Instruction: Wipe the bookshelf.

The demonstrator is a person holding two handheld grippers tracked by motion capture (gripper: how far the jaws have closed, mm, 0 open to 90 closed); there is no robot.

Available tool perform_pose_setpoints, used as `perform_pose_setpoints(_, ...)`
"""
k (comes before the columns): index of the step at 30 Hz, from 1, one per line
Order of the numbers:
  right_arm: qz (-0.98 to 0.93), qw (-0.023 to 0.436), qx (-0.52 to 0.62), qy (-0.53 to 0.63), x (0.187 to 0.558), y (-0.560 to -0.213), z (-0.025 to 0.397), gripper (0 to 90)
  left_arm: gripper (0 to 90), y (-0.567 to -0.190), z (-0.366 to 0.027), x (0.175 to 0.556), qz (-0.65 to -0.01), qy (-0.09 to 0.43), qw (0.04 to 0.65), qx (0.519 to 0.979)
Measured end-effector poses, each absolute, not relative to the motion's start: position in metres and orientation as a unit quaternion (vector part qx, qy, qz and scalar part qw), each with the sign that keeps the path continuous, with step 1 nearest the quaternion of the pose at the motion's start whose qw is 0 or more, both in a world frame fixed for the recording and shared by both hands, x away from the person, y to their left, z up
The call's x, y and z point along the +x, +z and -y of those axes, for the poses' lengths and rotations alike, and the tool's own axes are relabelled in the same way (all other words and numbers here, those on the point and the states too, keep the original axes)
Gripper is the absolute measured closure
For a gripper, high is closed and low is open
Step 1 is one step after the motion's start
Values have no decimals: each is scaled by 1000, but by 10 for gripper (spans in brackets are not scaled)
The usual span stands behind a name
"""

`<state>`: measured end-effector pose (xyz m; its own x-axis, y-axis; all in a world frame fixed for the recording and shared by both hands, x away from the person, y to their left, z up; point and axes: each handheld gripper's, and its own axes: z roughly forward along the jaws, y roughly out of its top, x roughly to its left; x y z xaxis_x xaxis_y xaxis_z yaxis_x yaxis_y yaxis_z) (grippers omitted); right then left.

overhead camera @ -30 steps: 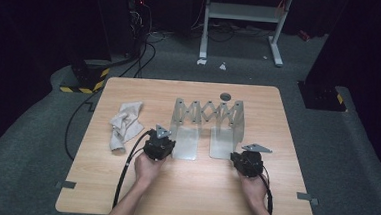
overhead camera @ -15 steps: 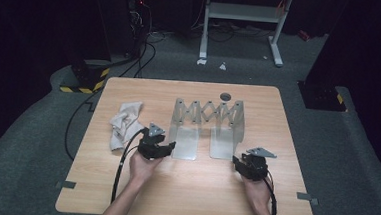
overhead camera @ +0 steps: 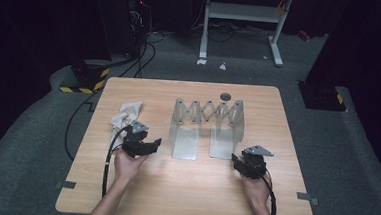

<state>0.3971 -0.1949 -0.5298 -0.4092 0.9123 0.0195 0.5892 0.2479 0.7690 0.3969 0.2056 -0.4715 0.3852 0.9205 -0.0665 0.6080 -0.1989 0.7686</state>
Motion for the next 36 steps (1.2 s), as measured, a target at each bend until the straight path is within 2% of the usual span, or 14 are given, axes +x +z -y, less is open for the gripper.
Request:
perform_pose_setpoints(8,-760,222,485,370,397,-529,192,580,323,-465,-231,403,-541,227,347,732)
perform_pose_setpoints(16,-770,224,478,359,399,-530,187,679,333,-466,-257,417,-579,243,316,711)
perform_pose_setpoints(29,-777,228,475,344,406,-530,187,706,359,-508,-277,460,-623,244,218,710)
perform_pose_setpoints(35,-775,221,479,347,407,-530,191,703,434,-516,-282,464,-622,247,211,712)
perform_pose_setpoints(36,-776,222,478,347,407,-530,191,703,472,-515,-282,463,-619,249,212,715)
